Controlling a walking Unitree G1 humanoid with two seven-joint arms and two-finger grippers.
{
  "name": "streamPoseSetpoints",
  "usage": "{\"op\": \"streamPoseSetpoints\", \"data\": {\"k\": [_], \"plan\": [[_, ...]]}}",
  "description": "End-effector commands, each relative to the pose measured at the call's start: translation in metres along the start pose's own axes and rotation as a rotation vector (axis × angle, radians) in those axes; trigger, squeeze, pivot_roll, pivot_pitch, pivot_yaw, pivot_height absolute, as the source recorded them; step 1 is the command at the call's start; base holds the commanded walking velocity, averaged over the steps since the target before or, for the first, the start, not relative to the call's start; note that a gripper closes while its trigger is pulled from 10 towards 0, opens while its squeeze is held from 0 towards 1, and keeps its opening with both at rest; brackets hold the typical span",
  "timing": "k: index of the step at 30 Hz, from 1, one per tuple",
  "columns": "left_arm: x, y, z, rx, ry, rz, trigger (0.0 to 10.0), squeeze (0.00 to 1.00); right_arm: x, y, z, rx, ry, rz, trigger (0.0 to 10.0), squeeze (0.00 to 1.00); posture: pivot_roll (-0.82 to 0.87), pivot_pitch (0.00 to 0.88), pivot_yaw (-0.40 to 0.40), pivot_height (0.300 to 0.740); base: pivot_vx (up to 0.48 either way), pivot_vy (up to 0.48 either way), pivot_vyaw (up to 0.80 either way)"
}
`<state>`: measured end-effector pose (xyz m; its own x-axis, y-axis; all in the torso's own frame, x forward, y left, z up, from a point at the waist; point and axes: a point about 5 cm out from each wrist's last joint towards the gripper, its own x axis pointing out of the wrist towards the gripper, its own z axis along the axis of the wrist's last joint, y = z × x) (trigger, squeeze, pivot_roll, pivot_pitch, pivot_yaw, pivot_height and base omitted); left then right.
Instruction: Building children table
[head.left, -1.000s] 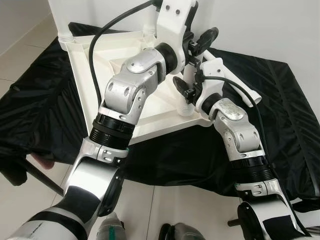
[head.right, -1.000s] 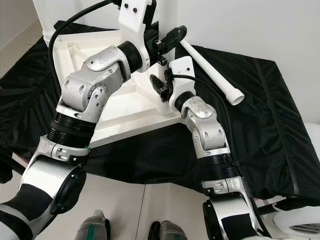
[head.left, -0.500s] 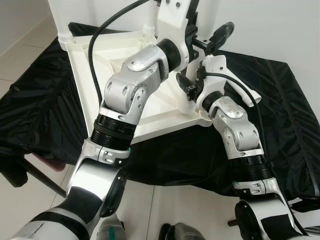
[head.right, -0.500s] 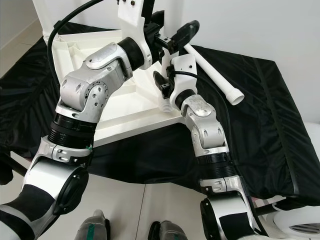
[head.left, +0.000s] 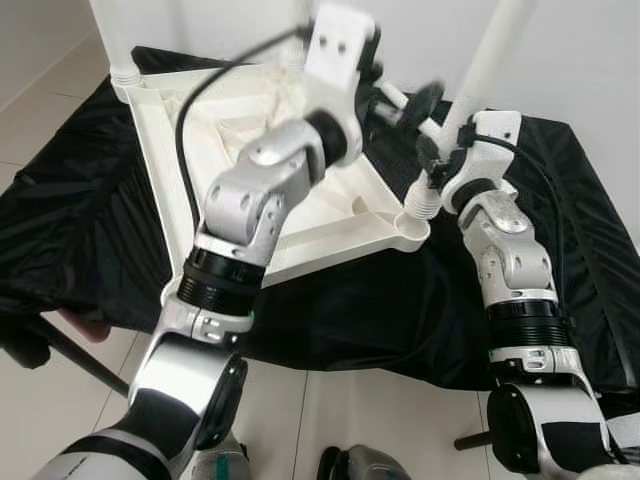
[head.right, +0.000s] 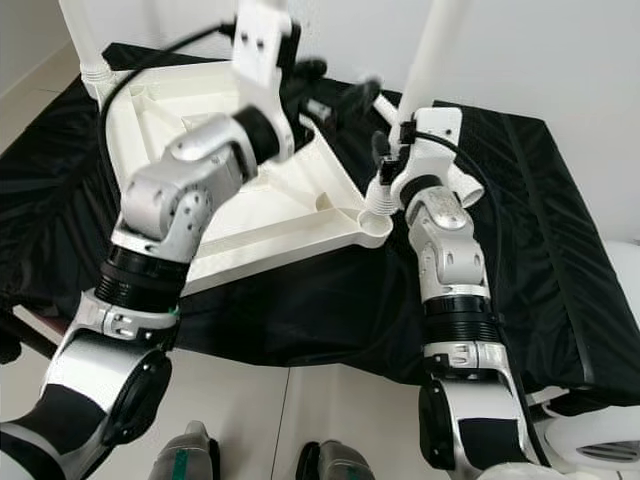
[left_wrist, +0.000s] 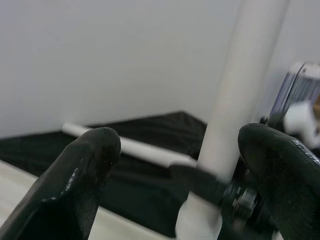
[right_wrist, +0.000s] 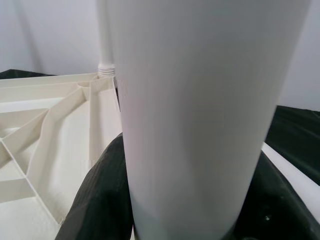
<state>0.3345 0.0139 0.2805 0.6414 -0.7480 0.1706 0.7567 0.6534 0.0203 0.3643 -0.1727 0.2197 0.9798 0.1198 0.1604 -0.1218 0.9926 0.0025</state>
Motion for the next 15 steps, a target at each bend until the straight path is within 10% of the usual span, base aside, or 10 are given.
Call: {"op": "streamPoseSetpoints", "data": {"k": [1, 15], "plan": [[0.002, -0.002, -0.013, 0.024, 0.057, 0.044, 10.0, 0.0, -0.001, -0.007, 0.0, -0.013, -0.011, -0.014, 10.0, 0.0, 0.05, 0.036, -0.082, 0.74, 0.0, 0.0, 0.0], [-0.004, -0.014, -0.032, 0.036, 0.112, 0.035, 10.0, 0.0, -0.005, -0.005, -0.022, 0.071, 0.008, 0.051, 10.0, 0.0, 0.06, 0.031, -0.087, 0.74, 0.0, 0.0, 0.0]]}}
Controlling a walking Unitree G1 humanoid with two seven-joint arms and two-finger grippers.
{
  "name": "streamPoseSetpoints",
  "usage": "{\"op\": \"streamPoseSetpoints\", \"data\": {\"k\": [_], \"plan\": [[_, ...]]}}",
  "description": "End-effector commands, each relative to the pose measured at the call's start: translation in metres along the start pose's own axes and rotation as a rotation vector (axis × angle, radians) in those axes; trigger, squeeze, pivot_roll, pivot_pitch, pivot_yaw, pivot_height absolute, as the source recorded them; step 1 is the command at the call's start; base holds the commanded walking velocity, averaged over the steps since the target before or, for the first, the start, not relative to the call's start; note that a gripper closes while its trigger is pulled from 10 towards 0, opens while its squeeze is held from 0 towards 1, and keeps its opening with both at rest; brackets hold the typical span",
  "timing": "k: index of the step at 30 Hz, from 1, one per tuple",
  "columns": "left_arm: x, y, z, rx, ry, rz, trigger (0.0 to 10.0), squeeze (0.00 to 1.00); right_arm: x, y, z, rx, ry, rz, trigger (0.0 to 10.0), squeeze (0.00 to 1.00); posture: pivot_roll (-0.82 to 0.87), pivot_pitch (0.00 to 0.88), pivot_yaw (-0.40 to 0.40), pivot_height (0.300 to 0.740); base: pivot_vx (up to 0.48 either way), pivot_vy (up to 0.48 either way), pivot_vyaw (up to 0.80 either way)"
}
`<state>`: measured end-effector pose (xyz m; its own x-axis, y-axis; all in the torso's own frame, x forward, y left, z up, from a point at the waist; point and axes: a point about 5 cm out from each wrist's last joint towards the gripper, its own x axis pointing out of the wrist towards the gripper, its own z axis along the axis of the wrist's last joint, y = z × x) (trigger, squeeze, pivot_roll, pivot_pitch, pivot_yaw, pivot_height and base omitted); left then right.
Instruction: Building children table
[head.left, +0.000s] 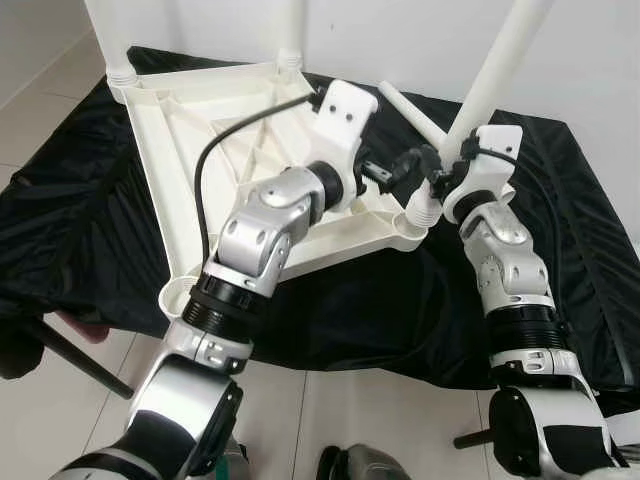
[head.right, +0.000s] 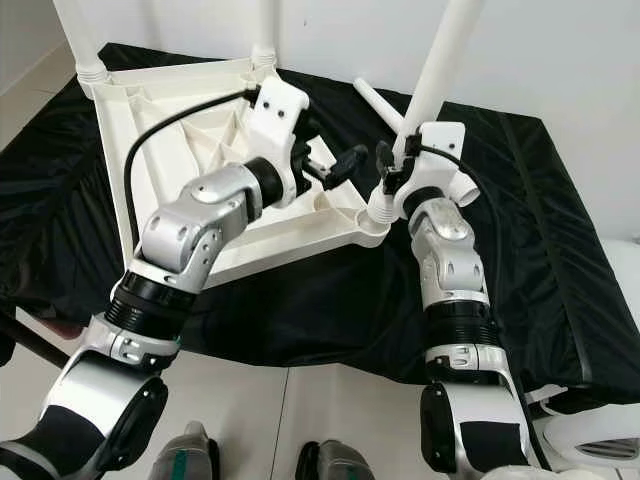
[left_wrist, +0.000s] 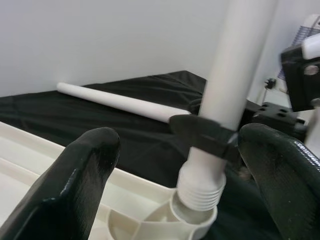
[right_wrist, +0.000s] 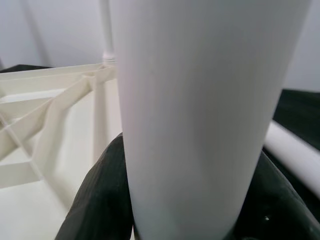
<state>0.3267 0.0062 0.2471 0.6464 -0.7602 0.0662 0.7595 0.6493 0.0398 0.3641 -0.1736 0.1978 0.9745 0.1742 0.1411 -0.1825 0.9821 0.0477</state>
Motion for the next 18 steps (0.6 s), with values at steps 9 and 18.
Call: {"op": "streamPoseSetpoints", "data": {"k": [9, 18], "plan": [[-0.013, -0.013, -0.033, 0.09, 0.104, 0.02, 10.0, 0.0, -0.002, -0.003, -0.01, 0.025, -0.015, 0.038, 10.0, 0.0, 0.07, 0.026, -0.089, 0.74, 0.0, 0.0, 0.0], [-0.026, -0.016, -0.048, 0.119, 0.152, 0.014, 10.0, 0.0, -0.003, -0.007, -0.017, 0.013, 0.002, 0.044, 10.0, 0.0, 0.08, 0.028, -0.099, 0.74, 0.0, 0.0, 0.0]]}}
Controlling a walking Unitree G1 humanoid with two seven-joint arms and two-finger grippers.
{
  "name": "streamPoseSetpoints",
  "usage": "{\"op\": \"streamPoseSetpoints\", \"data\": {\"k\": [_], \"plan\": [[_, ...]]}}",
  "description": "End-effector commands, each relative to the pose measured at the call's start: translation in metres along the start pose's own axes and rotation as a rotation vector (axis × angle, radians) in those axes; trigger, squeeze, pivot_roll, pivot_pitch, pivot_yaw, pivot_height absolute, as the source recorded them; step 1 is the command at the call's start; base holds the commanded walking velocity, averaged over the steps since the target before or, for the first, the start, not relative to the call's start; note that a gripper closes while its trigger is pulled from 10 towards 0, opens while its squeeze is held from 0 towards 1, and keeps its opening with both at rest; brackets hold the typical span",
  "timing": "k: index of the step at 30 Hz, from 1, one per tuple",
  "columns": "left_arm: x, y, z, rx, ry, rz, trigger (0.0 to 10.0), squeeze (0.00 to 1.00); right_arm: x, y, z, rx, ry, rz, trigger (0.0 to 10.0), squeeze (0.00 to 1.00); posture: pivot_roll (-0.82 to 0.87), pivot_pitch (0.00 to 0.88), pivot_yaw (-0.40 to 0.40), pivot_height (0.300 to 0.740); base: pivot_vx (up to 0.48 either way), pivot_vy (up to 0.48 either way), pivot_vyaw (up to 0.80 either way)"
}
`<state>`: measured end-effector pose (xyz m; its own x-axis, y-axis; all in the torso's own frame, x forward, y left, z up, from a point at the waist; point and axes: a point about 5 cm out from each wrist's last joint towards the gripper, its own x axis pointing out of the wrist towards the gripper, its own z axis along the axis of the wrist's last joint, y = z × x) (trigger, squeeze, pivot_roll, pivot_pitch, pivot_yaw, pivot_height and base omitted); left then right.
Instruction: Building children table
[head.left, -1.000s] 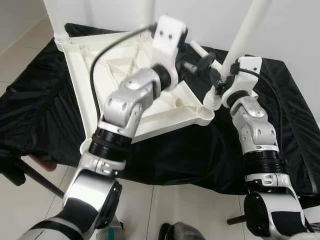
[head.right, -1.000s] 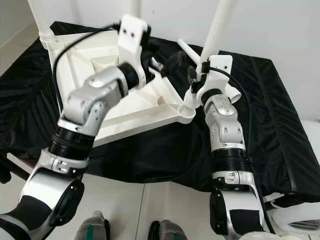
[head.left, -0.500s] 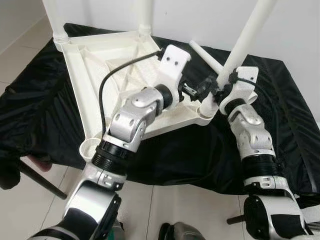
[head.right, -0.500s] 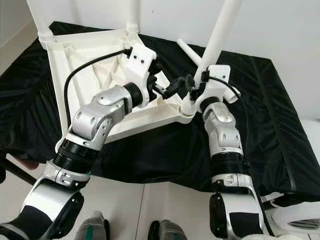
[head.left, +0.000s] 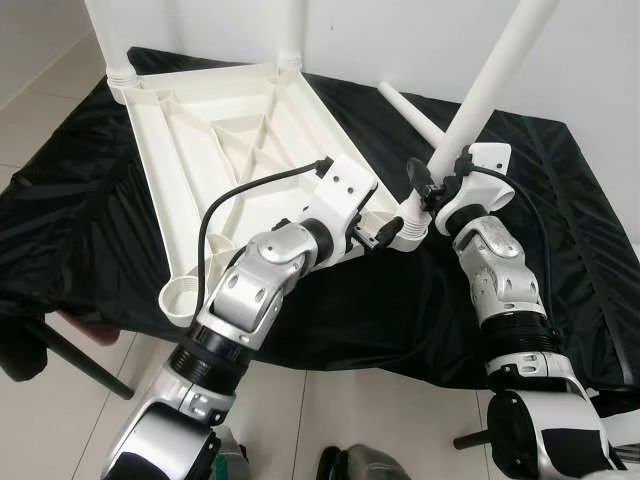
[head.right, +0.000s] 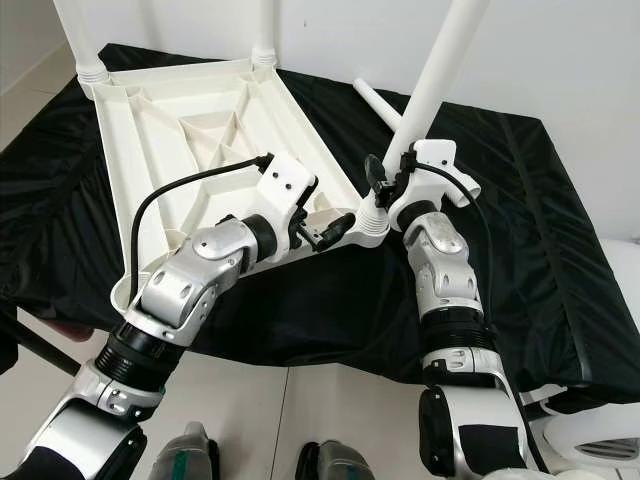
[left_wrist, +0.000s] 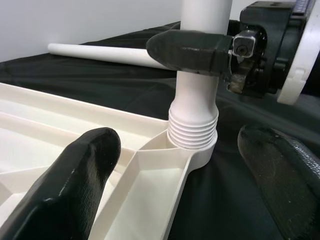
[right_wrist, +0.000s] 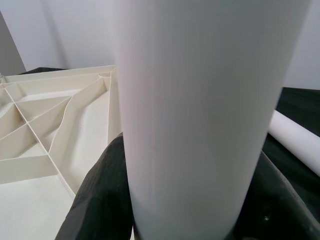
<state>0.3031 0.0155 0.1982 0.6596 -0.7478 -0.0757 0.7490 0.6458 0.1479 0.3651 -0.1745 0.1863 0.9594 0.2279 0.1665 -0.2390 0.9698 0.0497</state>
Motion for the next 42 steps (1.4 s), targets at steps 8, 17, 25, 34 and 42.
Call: {"op": "streamPoseSetpoints", "data": {"k": [8, 17, 25, 34, 42], "plan": [[-0.003, -0.002, 0.002, 0.008, -0.002, 0.025, 10.0, 0.0, -0.005, -0.013, -0.012, -0.005, 0.044, -0.028, 10.0, 0.0, 0.08, 0.033, -0.103, 0.74, 0.0, 0.0, 0.0], [-0.005, -0.003, 0.004, 0.011, -0.011, 0.024, 10.0, 0.0, -0.008, -0.018, -0.015, -0.005, 0.049, -0.033, 10.0, 0.0, 0.07, 0.04, -0.098, 0.74, 0.0, 0.0, 0.0], [-0.005, -0.003, 0.009, 0.014, -0.021, 0.024, 10.0, 0.0, -0.005, -0.011, -0.023, 0.007, 0.084, 0.017, 10.0, 0.0, 0.07, 0.049, -0.097, 0.74, 0.0, 0.0, 0.0], [-0.006, -0.002, 0.01, 0.012, -0.025, 0.03, 10.0, 0.0, -0.006, -0.014, -0.032, -0.002, 0.135, 0.029, 10.0, 0.0, 0.08, 0.055, -0.097, 0.74, 0.0, 0.0, 0.0], [-0.005, -0.002, 0.012, 0.007, -0.033, 0.033, 10.0, 0.0, -0.003, -0.014, -0.032, -0.01, 0.121, 0.04, 10.0, 0.0, 0.08, 0.057, -0.098, 0.74, 0.0, 0.0, 0.0]]}}
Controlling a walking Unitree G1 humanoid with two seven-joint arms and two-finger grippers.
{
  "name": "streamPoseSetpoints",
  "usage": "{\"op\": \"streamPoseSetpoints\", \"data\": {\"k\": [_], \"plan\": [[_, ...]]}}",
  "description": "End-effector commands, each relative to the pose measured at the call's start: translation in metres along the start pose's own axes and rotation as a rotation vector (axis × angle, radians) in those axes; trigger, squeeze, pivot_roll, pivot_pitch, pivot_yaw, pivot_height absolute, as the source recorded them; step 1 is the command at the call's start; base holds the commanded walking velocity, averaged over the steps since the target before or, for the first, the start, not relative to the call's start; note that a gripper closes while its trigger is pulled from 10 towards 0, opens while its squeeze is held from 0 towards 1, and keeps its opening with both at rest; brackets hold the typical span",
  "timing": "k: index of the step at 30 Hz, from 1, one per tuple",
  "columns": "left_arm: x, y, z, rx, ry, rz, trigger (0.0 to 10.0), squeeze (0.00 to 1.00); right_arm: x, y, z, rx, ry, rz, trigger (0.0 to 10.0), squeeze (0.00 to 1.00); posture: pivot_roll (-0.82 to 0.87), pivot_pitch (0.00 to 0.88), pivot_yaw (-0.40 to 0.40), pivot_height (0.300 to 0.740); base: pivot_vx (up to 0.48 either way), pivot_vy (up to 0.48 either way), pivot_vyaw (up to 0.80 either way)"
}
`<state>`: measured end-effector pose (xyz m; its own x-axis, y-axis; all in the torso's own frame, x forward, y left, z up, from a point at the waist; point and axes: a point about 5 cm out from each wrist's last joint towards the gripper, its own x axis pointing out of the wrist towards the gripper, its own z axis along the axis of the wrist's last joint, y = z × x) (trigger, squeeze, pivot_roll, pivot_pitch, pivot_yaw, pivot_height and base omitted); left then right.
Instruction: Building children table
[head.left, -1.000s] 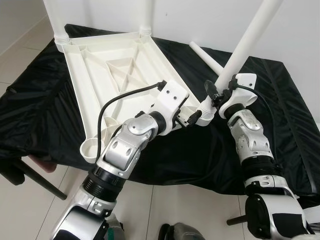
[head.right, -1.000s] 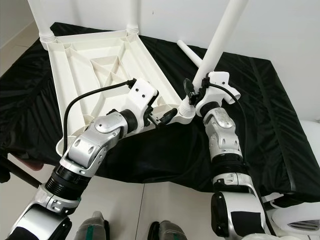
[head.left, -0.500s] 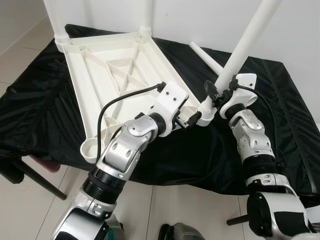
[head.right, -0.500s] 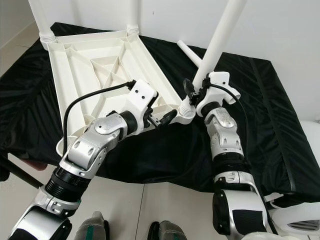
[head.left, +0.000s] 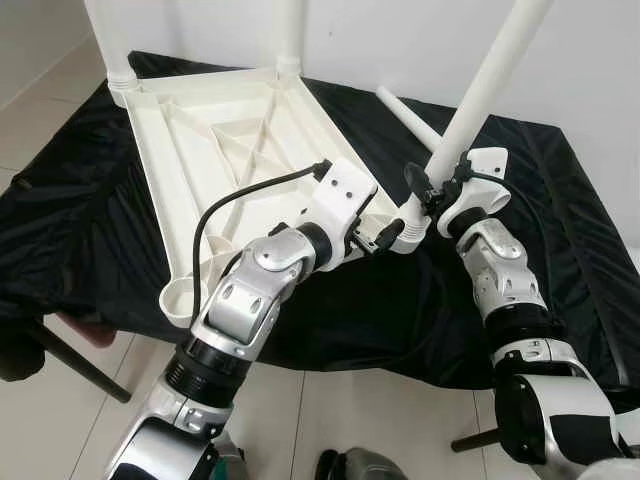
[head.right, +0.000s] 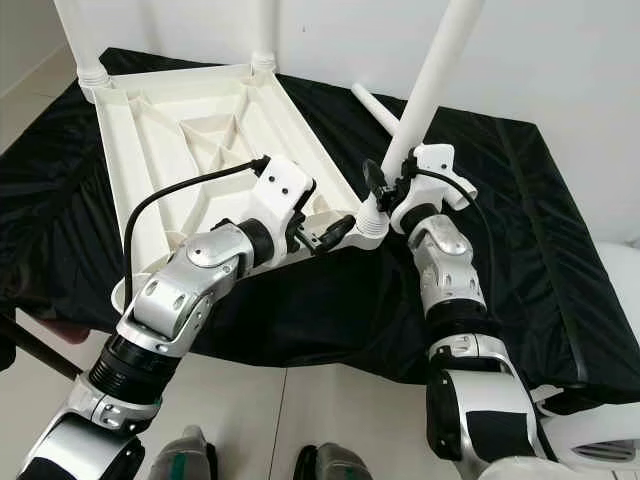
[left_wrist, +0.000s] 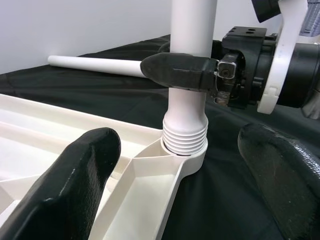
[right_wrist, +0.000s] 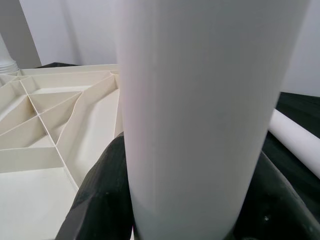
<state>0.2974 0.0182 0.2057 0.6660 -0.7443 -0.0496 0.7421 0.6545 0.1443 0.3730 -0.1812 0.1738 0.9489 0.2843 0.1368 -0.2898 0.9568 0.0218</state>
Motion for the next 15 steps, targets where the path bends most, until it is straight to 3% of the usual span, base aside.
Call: {"op": "streamPoseSetpoints", "data": {"k": [1, 15], "plan": [[0.001, -0.001, 0.005, 0.011, -0.009, 0.022, 10.0, 0.0, -0.006, -0.001, -0.018, 0.02, 0.074, -0.006, 10.0, 0.0, 0.08, 0.057, -0.099, 0.74, 0.0, 0.0, 0.0], [0.0, -0.003, 0.008, 0.004, -0.016, 0.021, 10.0, 0.0, -0.009, 0.011, -0.016, 0.05, 0.003, -0.026, 10.0, 0.0, 0.07, 0.061, -0.097, 0.74, 0.0, 0.0, 0.0]]}}
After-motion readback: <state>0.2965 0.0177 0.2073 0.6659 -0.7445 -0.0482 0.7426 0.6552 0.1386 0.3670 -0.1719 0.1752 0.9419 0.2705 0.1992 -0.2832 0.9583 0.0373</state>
